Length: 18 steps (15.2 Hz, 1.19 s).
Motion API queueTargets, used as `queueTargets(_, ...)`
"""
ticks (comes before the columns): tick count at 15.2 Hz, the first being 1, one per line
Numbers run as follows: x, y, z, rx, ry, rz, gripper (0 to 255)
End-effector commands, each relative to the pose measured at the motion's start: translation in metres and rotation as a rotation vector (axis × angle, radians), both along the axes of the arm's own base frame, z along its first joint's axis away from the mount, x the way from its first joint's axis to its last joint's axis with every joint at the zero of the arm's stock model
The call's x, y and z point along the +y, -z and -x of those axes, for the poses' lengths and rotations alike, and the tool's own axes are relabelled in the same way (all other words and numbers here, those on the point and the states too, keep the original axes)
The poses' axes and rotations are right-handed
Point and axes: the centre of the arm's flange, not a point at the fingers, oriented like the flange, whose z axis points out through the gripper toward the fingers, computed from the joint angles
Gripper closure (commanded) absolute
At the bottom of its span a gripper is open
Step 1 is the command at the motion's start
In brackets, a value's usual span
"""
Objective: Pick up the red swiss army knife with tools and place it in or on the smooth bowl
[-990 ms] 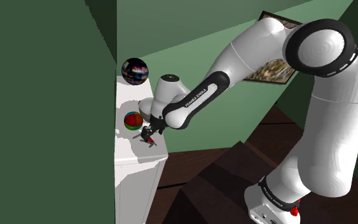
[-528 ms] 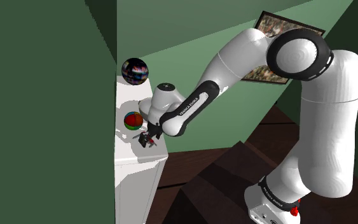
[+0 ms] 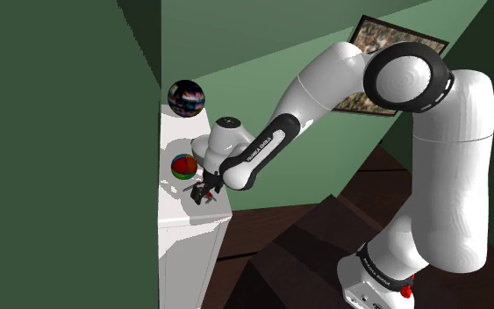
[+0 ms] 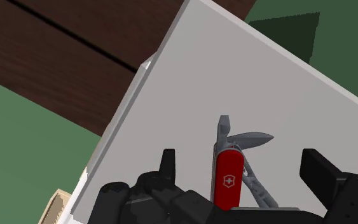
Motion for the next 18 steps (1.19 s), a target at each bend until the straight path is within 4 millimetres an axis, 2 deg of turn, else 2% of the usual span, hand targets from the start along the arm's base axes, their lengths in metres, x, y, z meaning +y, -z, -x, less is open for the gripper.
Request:
queueTargets(1, 0.0, 0.0, 0.0, 0.0, 0.0, 0.0, 0)
queueTargets(2, 0.0, 0.0, 0.0, 0.0, 0.0, 0.0, 255)
queueTargets(11, 0.0, 0.0, 0.0, 0.0, 0.0, 0.0, 255)
queueTargets(18, 0.0, -0.037, 0.0, 0.0, 0.0, 0.0, 255)
